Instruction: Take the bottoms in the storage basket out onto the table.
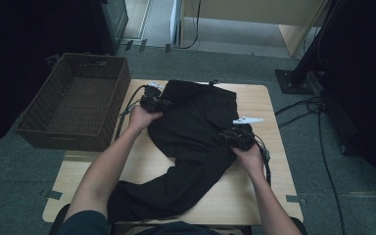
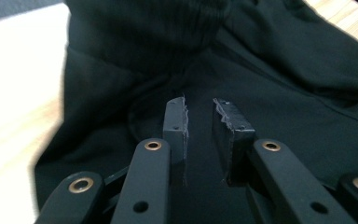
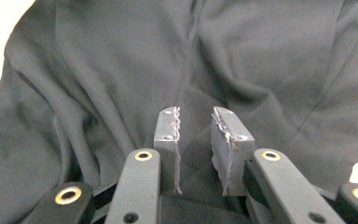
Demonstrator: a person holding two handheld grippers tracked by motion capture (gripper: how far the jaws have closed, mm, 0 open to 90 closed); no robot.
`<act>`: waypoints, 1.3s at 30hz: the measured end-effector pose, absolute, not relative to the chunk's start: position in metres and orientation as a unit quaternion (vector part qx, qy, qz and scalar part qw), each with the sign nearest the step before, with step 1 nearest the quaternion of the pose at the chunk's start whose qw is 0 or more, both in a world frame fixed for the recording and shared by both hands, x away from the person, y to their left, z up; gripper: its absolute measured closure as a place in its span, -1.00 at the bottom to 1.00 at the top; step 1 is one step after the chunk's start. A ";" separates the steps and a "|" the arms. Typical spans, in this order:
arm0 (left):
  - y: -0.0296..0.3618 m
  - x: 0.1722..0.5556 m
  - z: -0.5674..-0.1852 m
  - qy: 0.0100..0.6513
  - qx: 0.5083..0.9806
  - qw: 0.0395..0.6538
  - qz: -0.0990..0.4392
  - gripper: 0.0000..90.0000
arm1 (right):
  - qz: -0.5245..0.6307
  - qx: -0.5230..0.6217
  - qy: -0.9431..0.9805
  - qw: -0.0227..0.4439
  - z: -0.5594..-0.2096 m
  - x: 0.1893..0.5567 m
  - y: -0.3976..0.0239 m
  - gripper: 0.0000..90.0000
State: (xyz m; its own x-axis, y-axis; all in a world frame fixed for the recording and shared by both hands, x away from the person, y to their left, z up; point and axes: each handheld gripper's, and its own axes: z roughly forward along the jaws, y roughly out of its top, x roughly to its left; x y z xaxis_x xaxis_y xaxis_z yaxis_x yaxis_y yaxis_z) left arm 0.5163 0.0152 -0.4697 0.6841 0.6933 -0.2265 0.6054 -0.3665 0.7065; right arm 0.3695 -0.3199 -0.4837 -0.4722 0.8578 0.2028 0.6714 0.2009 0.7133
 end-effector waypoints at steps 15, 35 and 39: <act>0.004 0.414 -0.480 0.336 0.852 0.398 0.051 0.49 | 0.376 0.486 0.778 0.129 -0.486 0.347 -0.309 0.33; 0.015 0.441 -0.509 0.391 0.838 0.374 0.071 0.48 | 0.349 0.476 0.788 0.172 -0.511 0.386 -0.286 0.27; 0.025 0.470 -0.508 0.425 0.822 0.373 0.068 0.49 | 0.361 0.489 0.775 0.174 -0.513 0.421 -0.281 0.27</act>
State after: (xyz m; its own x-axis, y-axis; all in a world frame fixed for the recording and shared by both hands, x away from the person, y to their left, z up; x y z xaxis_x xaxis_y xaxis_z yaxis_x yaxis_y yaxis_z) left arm 0.4702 0.0250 -0.5080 0.6299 0.7488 -0.2062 0.6479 -0.3602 0.6712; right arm 0.4211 -0.2805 -0.5127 -0.4613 0.8834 0.0823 0.6319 0.2620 0.7294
